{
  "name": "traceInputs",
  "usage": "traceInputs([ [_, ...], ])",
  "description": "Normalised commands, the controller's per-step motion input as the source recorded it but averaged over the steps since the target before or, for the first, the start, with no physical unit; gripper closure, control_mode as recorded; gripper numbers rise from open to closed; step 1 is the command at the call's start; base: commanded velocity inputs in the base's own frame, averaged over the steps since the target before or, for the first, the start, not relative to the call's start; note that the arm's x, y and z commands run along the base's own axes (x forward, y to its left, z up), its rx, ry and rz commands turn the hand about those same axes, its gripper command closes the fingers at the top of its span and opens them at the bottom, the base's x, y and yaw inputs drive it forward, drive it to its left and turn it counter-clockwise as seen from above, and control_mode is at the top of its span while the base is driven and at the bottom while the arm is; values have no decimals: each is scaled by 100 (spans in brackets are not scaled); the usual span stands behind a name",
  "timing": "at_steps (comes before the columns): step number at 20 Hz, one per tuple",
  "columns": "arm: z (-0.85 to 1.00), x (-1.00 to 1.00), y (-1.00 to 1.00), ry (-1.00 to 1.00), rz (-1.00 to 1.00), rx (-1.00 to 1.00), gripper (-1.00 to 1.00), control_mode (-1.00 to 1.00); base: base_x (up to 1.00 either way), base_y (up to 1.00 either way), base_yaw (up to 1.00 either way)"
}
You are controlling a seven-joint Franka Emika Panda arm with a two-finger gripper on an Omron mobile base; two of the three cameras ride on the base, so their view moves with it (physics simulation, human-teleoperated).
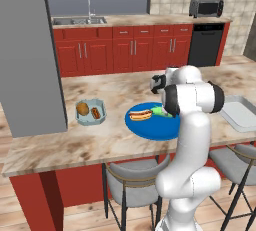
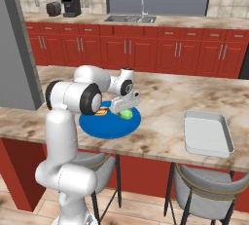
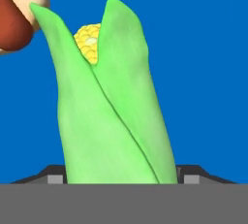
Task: Place one cooked food and one vegetable from the large plate to each tupperware container.
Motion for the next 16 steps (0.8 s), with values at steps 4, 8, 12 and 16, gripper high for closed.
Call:
traceInputs([
  [4, 10, -29, -3, 0, -21, 0, 100, -100, 0, 0, 0],
  [8, 52, -59, -29, -1, -27, 0, 100, -100, 0, 0, 0],
  [12, 75, -82, 0, -16, -38, 0, 100, -100, 0, 0, 0],
  [16, 73, -82, 15, -10, -55, 0, 100, -100, 0, 0, 0],
])
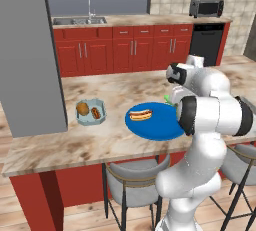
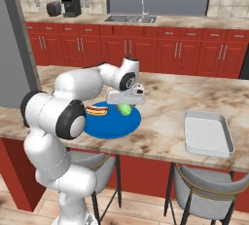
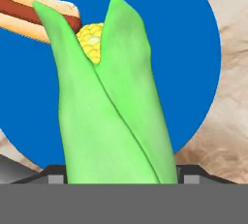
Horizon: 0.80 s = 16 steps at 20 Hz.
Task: Place one cooked food and one vegetable from the large plate to each tupperware container.
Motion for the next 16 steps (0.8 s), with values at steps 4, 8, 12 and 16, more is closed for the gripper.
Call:
traceInputs([
  [4, 63, -71, 37, -10, -63, 0, 100, -100, 0, 0, 0],
  [8, 44, -56, 32, -1, -68, 0, 100, -100, 0, 0, 0],
  [12, 28, -31, 10, 0, -67, -1, 100, -100, 0, 0, 0],
  [16, 1, -14, 1, 0, -66, -6, 100, -100, 0, 0, 0],
])
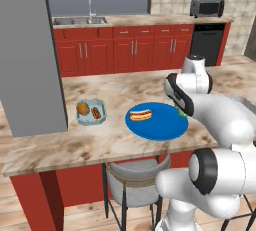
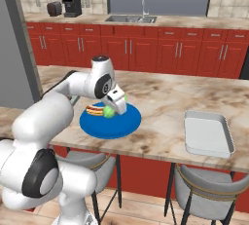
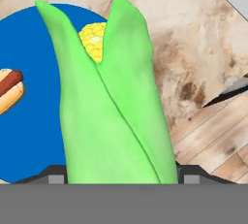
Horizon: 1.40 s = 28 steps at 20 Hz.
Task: Place one cooked food and one vegetable from the large plate to each tupperware container.
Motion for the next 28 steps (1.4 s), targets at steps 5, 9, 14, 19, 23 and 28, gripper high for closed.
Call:
traceInputs([
  [5, -1, 0, -54, 0, -27, -1, 100, -100, 0, 0, 0],
  [9, 20, 13, -94, 0, -1, 3, 100, -100, 0, 0, 0],
  [14, 23, 7, -99, 11, 5, 0, 100, -100, 0, 0, 0],
  [19, 12, -1, -100, 16, 17, 0, 100, -100, 0, 0, 0],
  [23, 0, -2, -79, 2, 22, -5, 100, -100, 0, 0, 0],
  [28, -15, 0, -51, 0, 31, -12, 100, -100, 0, 0, 0],
])
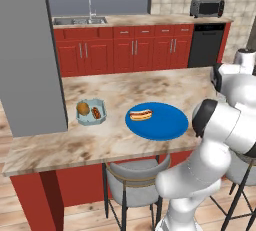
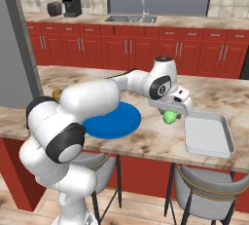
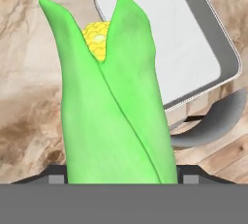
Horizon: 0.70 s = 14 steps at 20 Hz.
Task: Place one cooked food and one vegetable from the large plate to each tupperware container.
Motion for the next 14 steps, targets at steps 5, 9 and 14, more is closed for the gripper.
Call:
traceInputs([
  [5, -28, 0, -59, 1, 18, -8, 100, -100, 0, 0, 0],
  [9, -33, 8, -62, 0, 6, -1, 100, -100, 0, 0, 0],
  [14, -4, 45, -46, 4, 0, 1, 100, -100, 0, 0, 0],
])
